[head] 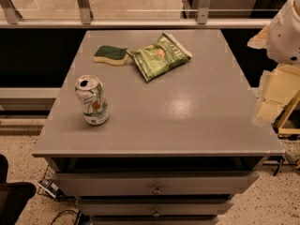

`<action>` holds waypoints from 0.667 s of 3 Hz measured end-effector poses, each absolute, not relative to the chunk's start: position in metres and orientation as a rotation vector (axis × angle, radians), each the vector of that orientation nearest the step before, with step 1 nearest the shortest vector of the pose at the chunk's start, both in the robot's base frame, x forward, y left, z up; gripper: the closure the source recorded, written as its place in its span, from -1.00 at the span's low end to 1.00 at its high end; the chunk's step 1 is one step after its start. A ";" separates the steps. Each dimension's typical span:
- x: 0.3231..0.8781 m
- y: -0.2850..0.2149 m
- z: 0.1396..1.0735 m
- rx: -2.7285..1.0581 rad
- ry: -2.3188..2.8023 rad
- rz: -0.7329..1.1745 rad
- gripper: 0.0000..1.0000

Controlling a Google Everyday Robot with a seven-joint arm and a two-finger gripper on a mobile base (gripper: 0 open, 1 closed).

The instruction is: Knock 7up can over

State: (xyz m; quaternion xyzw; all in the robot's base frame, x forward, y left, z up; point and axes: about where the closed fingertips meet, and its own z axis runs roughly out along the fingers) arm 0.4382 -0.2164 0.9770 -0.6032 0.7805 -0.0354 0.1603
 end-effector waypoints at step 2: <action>0.445 -0.209 0.976 -1.684 2.209 -0.062 -1.00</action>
Offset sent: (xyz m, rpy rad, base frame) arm 0.0160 0.0135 0.0009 0.1004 -0.0236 -0.0280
